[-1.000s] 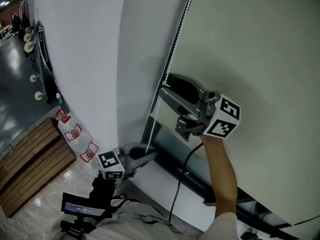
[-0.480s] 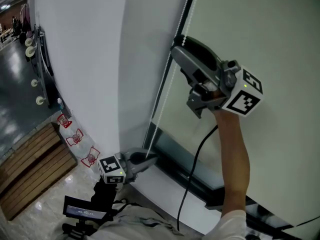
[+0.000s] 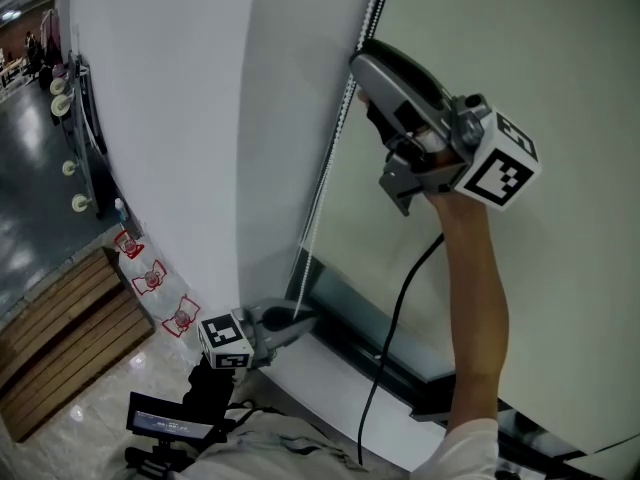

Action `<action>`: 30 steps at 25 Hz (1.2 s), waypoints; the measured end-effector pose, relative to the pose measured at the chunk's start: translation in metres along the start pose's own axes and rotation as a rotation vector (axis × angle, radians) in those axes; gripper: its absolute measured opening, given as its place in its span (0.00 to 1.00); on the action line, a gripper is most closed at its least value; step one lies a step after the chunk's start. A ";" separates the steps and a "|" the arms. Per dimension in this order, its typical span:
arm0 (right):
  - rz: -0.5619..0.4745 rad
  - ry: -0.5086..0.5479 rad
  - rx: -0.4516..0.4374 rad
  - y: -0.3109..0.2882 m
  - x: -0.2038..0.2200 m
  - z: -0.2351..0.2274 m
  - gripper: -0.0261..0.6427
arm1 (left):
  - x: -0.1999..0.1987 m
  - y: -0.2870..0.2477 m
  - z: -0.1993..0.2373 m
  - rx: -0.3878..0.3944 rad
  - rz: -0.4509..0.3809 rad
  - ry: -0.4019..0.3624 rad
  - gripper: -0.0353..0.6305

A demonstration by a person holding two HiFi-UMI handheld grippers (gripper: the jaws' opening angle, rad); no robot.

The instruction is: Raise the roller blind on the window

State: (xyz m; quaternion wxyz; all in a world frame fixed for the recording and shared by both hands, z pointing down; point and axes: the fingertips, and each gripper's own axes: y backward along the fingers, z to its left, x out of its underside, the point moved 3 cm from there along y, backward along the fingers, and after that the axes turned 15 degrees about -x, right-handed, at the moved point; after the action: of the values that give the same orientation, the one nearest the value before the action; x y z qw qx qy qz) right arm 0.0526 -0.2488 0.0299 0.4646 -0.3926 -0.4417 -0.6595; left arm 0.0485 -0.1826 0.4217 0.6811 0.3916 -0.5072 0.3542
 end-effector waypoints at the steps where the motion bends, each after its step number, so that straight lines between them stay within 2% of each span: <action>1: 0.000 -0.001 0.000 0.000 0.000 0.000 0.22 | 0.001 0.000 -0.001 -0.001 0.001 0.001 0.05; 10: -0.009 -0.032 0.019 0.002 0.002 -0.005 0.20 | 0.003 -0.003 -0.004 -0.006 0.008 0.006 0.05; 17: -0.016 -0.038 0.036 0.001 0.001 -0.005 0.07 | 0.003 -0.003 -0.004 -0.005 0.006 0.006 0.05; 21: -0.026 -0.087 0.054 0.002 0.003 -0.008 0.06 | 0.003 0.000 -0.002 -0.010 0.011 0.013 0.05; 26: 0.018 -0.051 0.076 0.004 0.003 -0.005 0.05 | 0.004 0.001 0.001 -0.013 0.013 0.013 0.05; 30: 0.005 -0.061 0.069 0.007 0.010 0.005 0.05 | 0.006 0.001 0.000 -0.018 0.018 0.021 0.05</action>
State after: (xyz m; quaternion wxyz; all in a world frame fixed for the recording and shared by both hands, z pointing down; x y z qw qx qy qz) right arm 0.0576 -0.2480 0.0427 0.4659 -0.3975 -0.4769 -0.6305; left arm 0.0485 -0.1817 0.4278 0.6867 0.3773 -0.5065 0.3600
